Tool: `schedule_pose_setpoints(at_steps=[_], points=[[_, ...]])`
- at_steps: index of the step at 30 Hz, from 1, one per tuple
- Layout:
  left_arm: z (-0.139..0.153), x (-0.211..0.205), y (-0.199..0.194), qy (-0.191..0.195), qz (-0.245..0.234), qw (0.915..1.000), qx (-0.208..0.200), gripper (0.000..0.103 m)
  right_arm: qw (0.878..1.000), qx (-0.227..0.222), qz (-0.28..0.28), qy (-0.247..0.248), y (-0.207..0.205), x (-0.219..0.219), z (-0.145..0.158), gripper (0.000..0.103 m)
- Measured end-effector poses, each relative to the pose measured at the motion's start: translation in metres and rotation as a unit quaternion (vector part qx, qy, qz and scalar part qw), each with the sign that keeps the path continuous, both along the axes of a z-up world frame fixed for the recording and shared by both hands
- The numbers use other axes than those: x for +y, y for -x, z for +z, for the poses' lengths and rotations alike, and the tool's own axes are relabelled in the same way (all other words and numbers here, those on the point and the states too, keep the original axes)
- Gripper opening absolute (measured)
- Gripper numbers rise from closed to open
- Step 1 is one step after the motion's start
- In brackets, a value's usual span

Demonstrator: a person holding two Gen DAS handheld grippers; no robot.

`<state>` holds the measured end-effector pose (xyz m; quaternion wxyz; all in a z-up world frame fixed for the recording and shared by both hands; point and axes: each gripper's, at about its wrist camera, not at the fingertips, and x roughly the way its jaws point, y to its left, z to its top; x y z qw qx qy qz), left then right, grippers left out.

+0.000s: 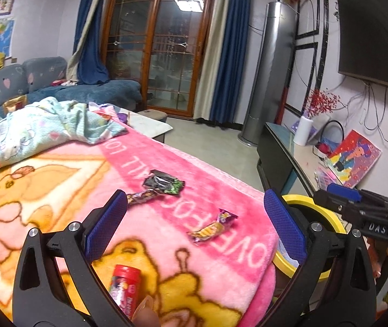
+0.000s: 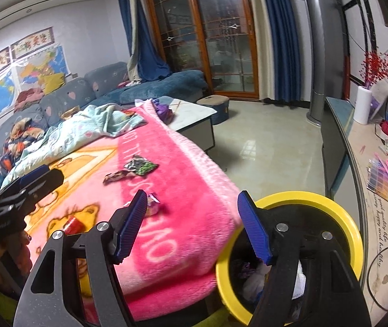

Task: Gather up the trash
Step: 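Move both tools back over the blanket toward the red can and snack wrapper, then grasp the red can with the left tool while the right tool grasps the purple snack wrapper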

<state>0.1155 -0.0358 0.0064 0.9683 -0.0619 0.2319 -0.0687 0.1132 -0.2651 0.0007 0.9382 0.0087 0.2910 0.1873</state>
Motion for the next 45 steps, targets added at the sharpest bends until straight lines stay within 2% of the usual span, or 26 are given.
schedule_pose_setpoints(at_steps=[12,25,34,39,44,45], points=[[-0.001,0.036,0.011,0.005,0.037,0.9993,-0.003,0.092,0.999,0.004,0.035,0.006,0.0,0.038,-0.005,0.066],[-0.015,0.064,0.019,-0.004,0.064,0.9976,0.026,0.092,0.998,0.023,0.056,0.023,-0.017,0.073,-0.025,0.066],[-0.045,0.079,0.02,-0.003,0.056,0.9941,0.094,0.092,0.997,0.046,0.043,0.042,-0.047,0.092,-0.051,0.066],[-0.062,0.083,0.021,0.006,0.039,0.9909,0.128,0.092,0.996,0.075,0.032,0.03,-0.066,0.096,-0.067,0.066],[-0.076,0.082,0.022,0.02,0.019,0.9869,0.159,0.082,0.994,0.106,0.023,0.024,-0.082,0.102,-0.085,0.066],[-0.078,0.081,0.021,0.021,0.017,0.9863,0.163,0.078,0.993,0.111,0.022,0.023,-0.084,0.102,-0.088,0.063]])
